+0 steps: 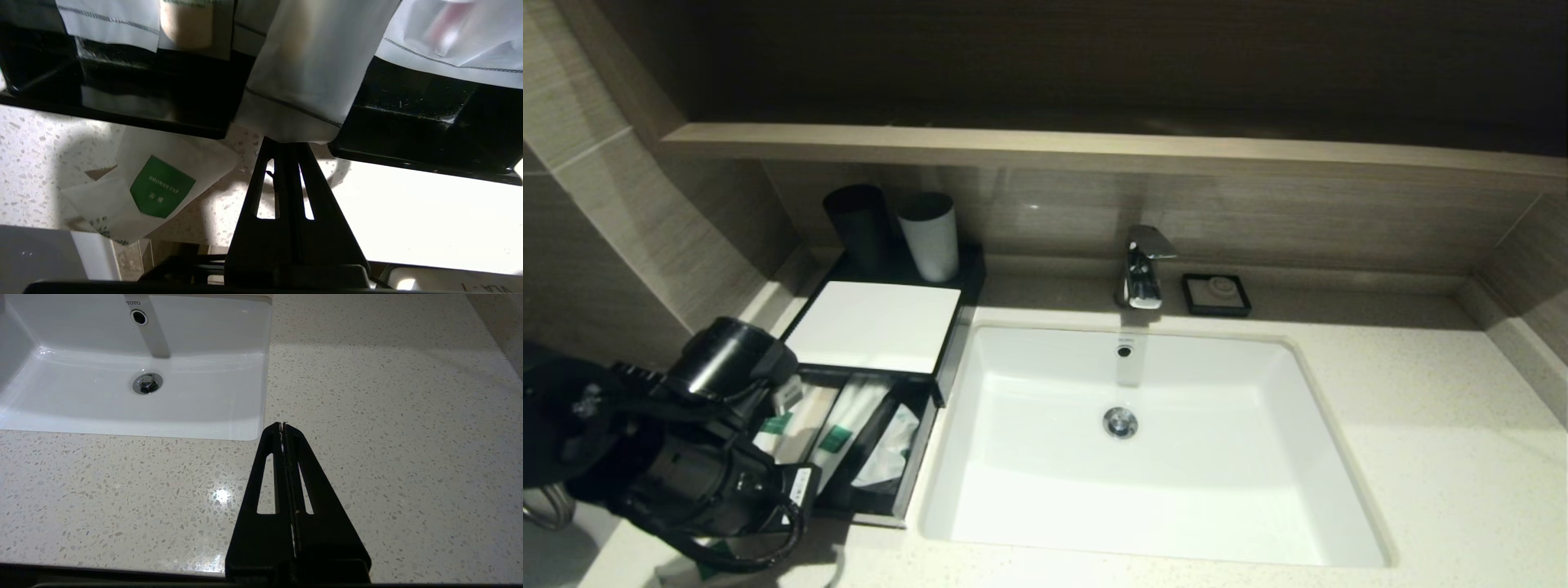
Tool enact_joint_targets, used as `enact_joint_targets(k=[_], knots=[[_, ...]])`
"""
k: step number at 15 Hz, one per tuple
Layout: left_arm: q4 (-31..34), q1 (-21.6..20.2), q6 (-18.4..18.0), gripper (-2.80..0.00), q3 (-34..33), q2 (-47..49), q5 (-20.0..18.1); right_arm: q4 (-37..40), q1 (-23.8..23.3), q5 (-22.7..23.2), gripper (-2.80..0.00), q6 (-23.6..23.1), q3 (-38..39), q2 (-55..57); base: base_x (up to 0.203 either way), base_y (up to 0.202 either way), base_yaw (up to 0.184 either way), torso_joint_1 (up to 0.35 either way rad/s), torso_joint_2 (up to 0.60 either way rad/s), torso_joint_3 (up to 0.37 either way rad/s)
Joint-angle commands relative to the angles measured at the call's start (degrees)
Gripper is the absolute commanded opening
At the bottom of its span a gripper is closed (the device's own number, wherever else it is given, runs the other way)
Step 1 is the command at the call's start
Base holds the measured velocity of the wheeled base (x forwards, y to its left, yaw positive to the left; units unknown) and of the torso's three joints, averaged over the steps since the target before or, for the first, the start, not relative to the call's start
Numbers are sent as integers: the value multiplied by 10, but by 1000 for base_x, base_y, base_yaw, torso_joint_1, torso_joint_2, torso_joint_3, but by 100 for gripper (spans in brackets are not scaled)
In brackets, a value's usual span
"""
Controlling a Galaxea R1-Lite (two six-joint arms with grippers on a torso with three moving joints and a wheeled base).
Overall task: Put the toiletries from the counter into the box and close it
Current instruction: Place the bathroom toiletry into the drawer
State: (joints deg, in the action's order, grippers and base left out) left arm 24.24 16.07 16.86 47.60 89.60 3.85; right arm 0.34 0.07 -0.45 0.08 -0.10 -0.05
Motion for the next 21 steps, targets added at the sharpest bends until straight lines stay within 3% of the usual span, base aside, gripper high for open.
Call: enact_joint_targets(k=[1,21], knots=[[-4,-1,1,-280,0,1,1,0,0,0,-280,0,0,0,0,0,0,0,0,0],[-4,-1,5,-280,11,-9,0,0,0,0,-280,0,0,0,0,0,0,0,0,0]])
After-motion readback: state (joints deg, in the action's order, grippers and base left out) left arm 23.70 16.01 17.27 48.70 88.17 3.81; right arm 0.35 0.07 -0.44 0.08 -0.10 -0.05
